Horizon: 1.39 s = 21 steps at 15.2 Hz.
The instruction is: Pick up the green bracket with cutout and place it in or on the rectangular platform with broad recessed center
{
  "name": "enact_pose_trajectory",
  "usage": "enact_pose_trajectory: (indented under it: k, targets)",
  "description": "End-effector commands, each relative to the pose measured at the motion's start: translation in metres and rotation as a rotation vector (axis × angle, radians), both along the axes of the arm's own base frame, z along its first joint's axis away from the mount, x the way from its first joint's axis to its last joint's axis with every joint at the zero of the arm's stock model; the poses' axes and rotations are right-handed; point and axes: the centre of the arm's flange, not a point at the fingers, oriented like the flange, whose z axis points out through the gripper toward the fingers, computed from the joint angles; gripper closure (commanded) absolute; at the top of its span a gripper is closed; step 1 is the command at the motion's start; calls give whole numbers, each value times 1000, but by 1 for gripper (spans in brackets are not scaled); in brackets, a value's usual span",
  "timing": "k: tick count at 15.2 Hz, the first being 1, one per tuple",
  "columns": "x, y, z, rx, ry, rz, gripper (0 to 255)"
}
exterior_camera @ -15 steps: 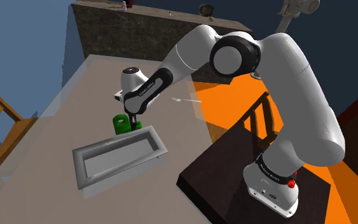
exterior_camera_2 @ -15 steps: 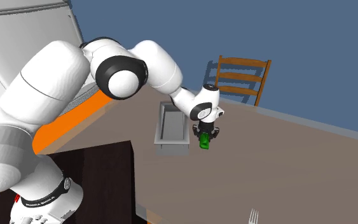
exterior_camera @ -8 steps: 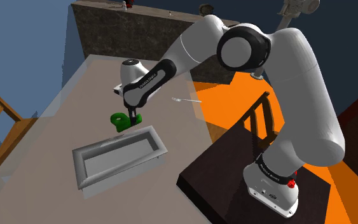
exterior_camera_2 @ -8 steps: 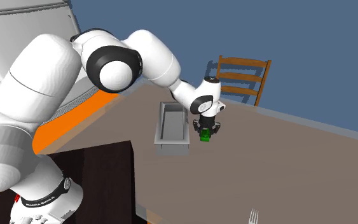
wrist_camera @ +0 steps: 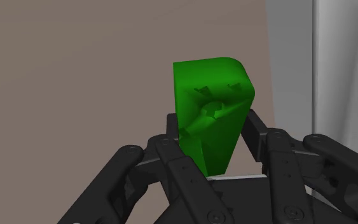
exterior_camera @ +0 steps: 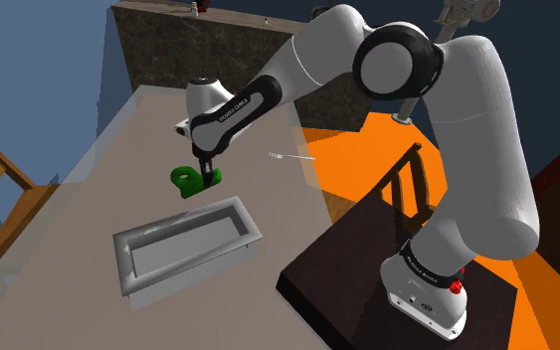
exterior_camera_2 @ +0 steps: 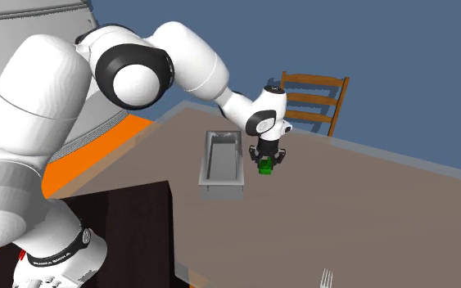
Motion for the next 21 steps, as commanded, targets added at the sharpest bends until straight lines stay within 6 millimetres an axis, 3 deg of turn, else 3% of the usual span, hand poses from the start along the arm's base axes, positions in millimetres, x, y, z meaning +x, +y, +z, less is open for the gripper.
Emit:
enact_pose_trajectory:
  k: [1, 14, 21]
  targets:
    - [-1, -1, 9, 0, 0, 0, 255]
    - [-1, -1, 74, 0, 0, 0, 255]
    - [-72, 56, 63, 0, 0, 0, 255]
